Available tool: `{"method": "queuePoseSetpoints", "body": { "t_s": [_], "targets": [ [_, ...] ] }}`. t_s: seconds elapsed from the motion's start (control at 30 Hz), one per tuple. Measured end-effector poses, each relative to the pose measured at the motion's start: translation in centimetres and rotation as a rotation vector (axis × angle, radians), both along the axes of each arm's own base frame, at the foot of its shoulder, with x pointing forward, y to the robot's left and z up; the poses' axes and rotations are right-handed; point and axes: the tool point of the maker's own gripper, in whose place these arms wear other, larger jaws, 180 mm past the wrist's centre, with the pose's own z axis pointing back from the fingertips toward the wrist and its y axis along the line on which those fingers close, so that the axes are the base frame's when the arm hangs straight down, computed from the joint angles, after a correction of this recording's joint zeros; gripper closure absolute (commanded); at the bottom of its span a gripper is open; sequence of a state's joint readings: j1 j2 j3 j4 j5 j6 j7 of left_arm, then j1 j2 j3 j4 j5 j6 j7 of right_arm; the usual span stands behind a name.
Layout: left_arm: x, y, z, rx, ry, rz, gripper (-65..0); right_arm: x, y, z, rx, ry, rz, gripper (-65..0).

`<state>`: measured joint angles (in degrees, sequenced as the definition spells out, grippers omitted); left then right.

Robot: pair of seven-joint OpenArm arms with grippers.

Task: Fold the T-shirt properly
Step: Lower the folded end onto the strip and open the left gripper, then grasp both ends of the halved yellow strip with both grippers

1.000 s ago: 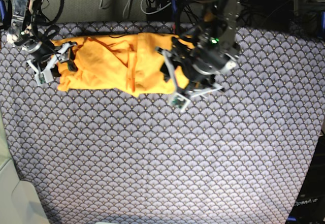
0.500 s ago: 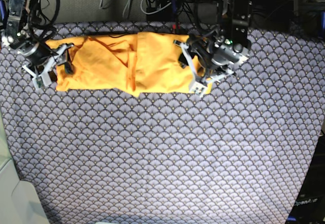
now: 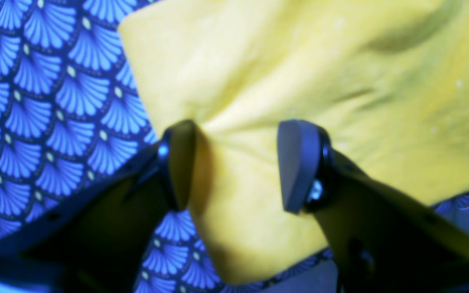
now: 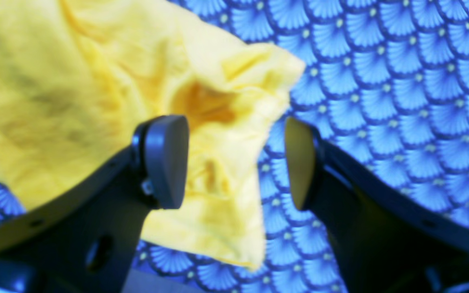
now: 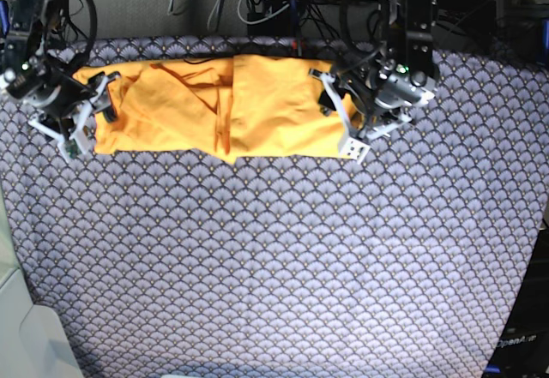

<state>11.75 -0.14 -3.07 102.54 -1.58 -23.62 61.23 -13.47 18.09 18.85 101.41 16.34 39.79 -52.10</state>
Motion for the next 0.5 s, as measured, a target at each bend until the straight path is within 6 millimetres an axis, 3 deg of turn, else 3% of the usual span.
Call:
{"method": "queuePoseSetpoints", "body": {
  "t_s": [0.13,0.27,0.37,0.5],
  "targets": [
    [0.0,0.0,0.0,0.0,0.0,0.0,-32.2,0.7,-0.5,0.4,-0.027,0.03,-0.01,-38.1],
    [0.0,0.0,0.0,0.0,0.0,0.0,-32.2,0.3,0.6,1.0,0.066,0.043,-0.004,-38.1],
    [0.0,0.0,0.0,0.0,0.0,0.0,-32.2,0.6,-0.3,2.3,0.083,0.027,-0.018,-38.1],
    [0.0,0.0,0.0,0.0,0.0,0.0,-32.2,0.3,-0.3,2.2,0.1,0.03,-0.03,-38.1]
  ]
}}
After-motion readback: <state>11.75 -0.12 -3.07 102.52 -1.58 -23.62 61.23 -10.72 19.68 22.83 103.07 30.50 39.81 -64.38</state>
